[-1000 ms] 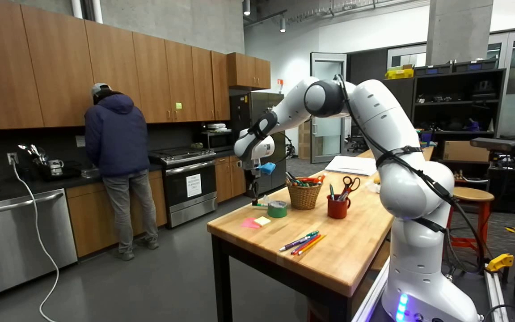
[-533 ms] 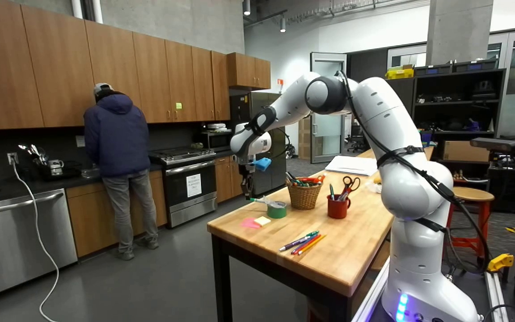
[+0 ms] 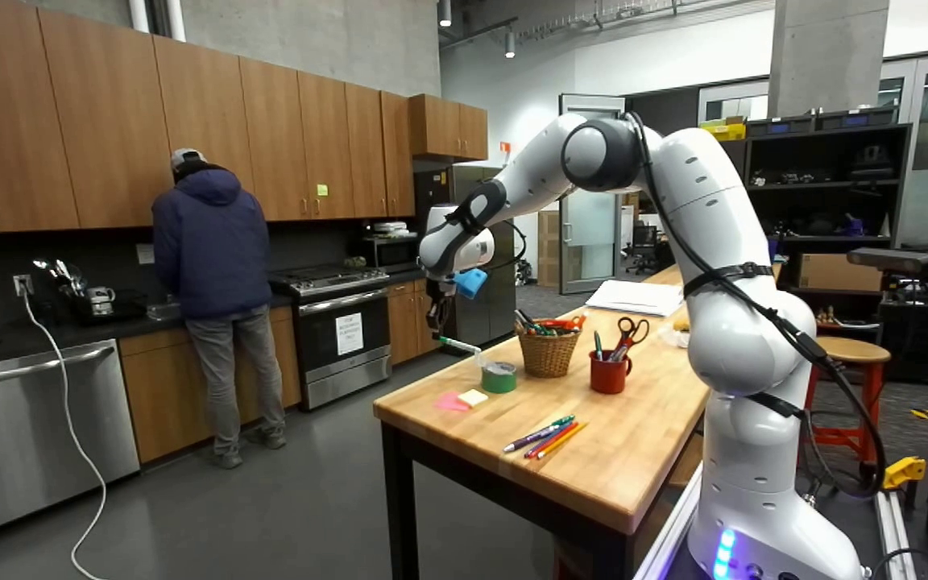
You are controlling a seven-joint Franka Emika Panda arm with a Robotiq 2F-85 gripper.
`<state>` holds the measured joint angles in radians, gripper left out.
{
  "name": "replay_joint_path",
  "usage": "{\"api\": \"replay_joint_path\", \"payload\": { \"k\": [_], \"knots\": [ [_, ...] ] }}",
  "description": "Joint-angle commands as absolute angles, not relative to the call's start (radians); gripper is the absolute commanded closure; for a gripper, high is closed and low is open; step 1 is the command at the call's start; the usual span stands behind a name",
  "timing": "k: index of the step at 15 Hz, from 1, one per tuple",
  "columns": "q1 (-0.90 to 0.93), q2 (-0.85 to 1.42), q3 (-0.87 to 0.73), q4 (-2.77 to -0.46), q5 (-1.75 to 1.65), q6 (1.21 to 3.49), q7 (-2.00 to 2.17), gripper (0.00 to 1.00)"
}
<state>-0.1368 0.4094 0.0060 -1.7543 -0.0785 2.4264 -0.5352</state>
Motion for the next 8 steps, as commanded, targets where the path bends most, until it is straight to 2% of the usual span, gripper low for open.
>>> {"api": "replay_joint_path", "payload": {
  "k": [1,8],
  "knots": [
    [-0.133,0.298,-0.006,-1.876,-0.112,2.547,-0.499,0.96],
    [-0.14,0.146,-0.042,-2.079,-0.135,2.817,-0.463,0.96]
  ]
}}
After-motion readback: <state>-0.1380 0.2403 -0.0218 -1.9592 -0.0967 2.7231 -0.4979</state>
